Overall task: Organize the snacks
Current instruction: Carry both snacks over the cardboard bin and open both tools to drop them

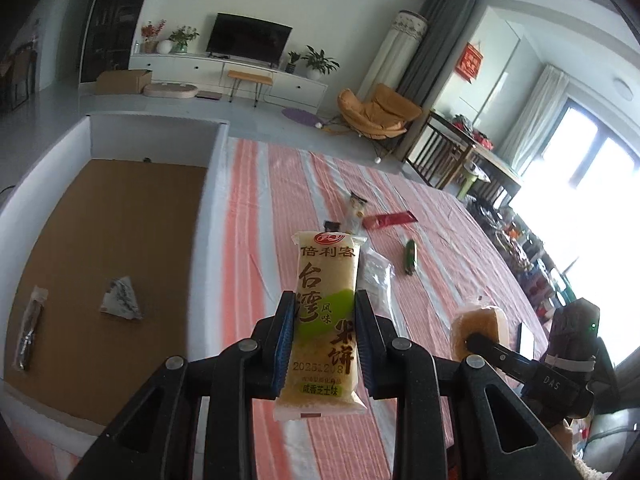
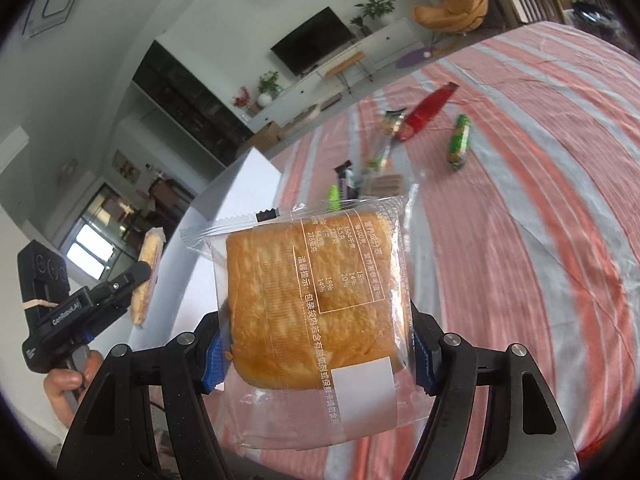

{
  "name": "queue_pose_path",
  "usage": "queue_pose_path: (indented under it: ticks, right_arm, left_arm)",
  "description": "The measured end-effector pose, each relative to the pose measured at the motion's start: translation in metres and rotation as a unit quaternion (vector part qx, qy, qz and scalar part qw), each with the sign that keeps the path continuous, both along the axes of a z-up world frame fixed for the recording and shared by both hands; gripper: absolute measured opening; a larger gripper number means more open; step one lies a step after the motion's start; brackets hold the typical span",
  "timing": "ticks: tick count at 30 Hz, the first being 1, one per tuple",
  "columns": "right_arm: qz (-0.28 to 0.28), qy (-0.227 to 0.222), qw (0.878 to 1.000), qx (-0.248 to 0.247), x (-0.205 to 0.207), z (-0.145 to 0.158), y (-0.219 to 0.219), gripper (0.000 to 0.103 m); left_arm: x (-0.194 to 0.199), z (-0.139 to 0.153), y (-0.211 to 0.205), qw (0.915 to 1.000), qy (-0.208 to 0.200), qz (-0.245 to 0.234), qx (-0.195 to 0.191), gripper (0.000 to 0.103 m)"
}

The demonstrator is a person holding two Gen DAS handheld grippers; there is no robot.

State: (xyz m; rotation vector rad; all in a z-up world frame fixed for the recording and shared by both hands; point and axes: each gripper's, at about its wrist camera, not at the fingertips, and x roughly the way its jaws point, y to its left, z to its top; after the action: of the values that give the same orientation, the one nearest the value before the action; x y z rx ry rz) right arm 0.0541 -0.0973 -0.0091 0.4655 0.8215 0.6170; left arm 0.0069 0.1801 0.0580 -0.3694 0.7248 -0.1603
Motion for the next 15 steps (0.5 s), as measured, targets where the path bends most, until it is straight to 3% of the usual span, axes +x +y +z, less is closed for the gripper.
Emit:
queue_pose_path:
  ticks: [6,10,12,14,15]
  right_arm:
    - [0.105,-0.044,0.993,0.012,0.018,0.060,0.099,0.073]
    - [0.172,-0.059,0.983,0.013,0.024,0.084,0.177,0.074]
    - [0.201,-0.048,0.978,-0.012,0.030,0.083,0.219,0.076]
    - [0.210,-0.022,0.977,-0.040,0.038,0.075,0.250,0.084]
    - [0.208,-0.017,0.977,-0.050,0.040,0.072,0.258,0.084]
  left_arm:
    - [-0.015,0.009,0.090,0.9931,-0.001,0.113,0.033,0.028]
    - [-0.025,-0.002,0.136,0.9801,0.014,0.183,0.075,0.028]
    - [-0.026,-0.013,0.153,0.9738,0.029,0.208,0.088,0.028]
    - [-0.029,-0.024,0.166,0.9656,0.044,0.234,0.104,0.035]
    - [-0.030,-0.028,0.171,0.9614,0.052,0.247,0.110,0.052]
